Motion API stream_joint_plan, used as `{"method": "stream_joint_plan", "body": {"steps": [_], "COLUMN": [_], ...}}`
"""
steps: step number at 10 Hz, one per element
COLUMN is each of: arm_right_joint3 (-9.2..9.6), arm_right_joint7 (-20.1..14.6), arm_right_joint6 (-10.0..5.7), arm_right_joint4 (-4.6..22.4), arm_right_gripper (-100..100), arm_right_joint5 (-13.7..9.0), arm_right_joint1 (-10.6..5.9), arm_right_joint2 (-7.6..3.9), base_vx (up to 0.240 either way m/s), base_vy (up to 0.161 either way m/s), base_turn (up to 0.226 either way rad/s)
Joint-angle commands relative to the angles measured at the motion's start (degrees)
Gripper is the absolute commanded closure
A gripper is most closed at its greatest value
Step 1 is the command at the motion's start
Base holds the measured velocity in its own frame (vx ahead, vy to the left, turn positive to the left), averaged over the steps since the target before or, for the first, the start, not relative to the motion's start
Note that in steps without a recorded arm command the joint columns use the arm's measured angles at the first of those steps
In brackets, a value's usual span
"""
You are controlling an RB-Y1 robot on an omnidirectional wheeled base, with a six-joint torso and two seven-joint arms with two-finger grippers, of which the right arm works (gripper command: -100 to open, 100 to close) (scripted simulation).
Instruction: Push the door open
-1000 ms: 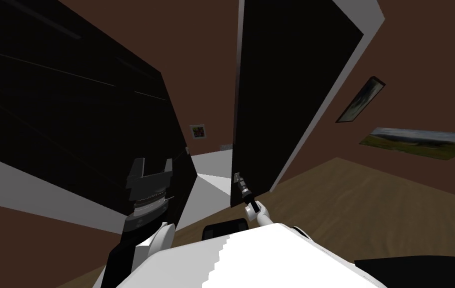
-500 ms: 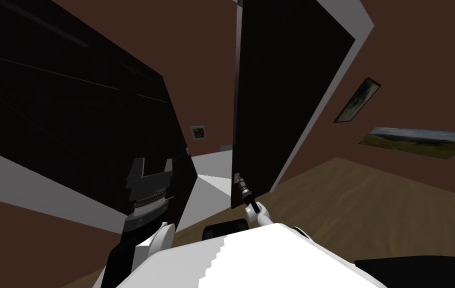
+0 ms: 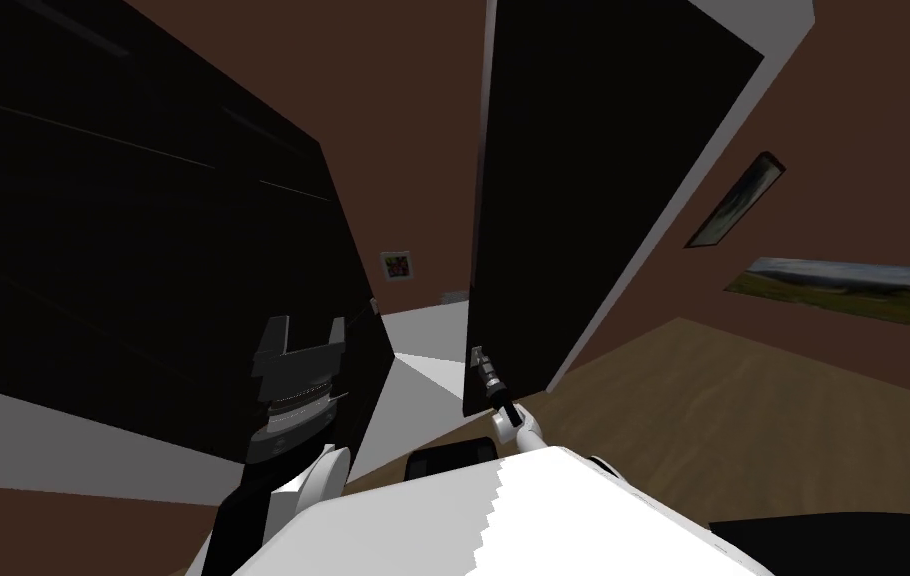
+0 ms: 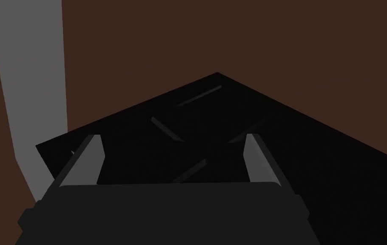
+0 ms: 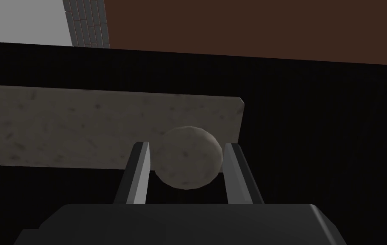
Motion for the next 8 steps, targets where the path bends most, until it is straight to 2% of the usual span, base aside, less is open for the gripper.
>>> {"method": "stream_joint_plan", "body": {"steps": [1,4,7,8], "arm_right_joint3": [-1.44,-2.95,-4.95,-4.95], "arm_right_joint7": [0.24,0.82,1.60,1.60], "arm_right_joint6": [-0.30,-0.33,-0.37,-0.37], "arm_right_joint4": [0.37,0.45,0.55,0.55], "arm_right_gripper": [100,100,100,100], "arm_right_joint5": [-0.75,-1.55,-2.63,-2.63], "arm_right_joint1": [-0.52,-0.48,-0.43,-0.43], "arm_right_joint2": [-1.21,-1.75,-2.25,-2.25], "base_vx": [0.190,0.177,0.196,0.134], "base_vy": [0.075,0.080,0.089,0.053], "base_turn": [-0.072,-0.035,-0.091,-0.039]}}
